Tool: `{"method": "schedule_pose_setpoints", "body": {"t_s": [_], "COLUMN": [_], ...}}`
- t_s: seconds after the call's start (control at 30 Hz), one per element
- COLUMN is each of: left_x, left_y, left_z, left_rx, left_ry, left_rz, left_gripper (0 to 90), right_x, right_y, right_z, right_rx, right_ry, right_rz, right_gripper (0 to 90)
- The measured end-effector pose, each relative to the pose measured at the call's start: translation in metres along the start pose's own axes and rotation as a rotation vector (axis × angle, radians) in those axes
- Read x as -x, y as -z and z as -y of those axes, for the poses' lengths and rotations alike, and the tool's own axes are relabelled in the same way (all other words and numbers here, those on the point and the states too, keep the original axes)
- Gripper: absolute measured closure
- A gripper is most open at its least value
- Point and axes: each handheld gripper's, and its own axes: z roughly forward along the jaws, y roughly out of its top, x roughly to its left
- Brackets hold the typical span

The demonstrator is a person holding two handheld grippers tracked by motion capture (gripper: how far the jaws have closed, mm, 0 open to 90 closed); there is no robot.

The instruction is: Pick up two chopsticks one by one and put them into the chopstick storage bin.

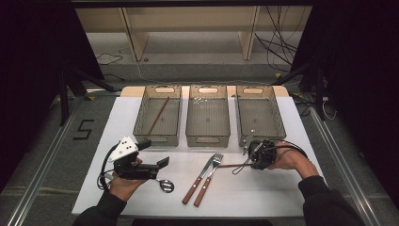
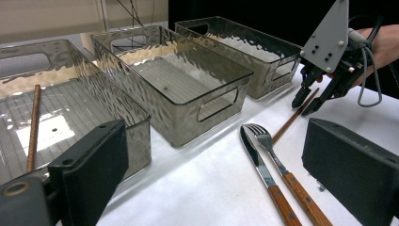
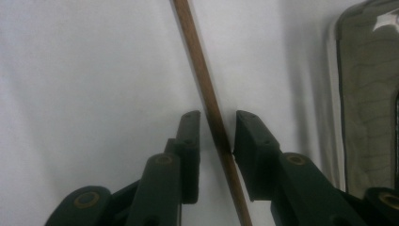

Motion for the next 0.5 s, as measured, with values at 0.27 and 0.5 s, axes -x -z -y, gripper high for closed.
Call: {"method": "schedule_pose_setpoints", "body": {"t_s": [0.27,0.5], "left_x": [-0.0016,-0.0028], "left_y": [0.0005,0.0011], "left_z": [0.0012,0.0016], "left_rx": [0.003,0.01], "left_ry": [0.002,0.005], "left_rz": [-0.003,-0.008], "left_gripper": [7.4,7.4], "right_x": [0.0013,-0.0023], "right_y": [-0.0007,-0.0004], "right_z": [-0.0029,-0.004], "right_rx": [-0.02,-0.043], "right_ry": [0.026,0.063], "right_rz": [-0.027,-0.035], "right_gripper": [78.3,83.2]}}
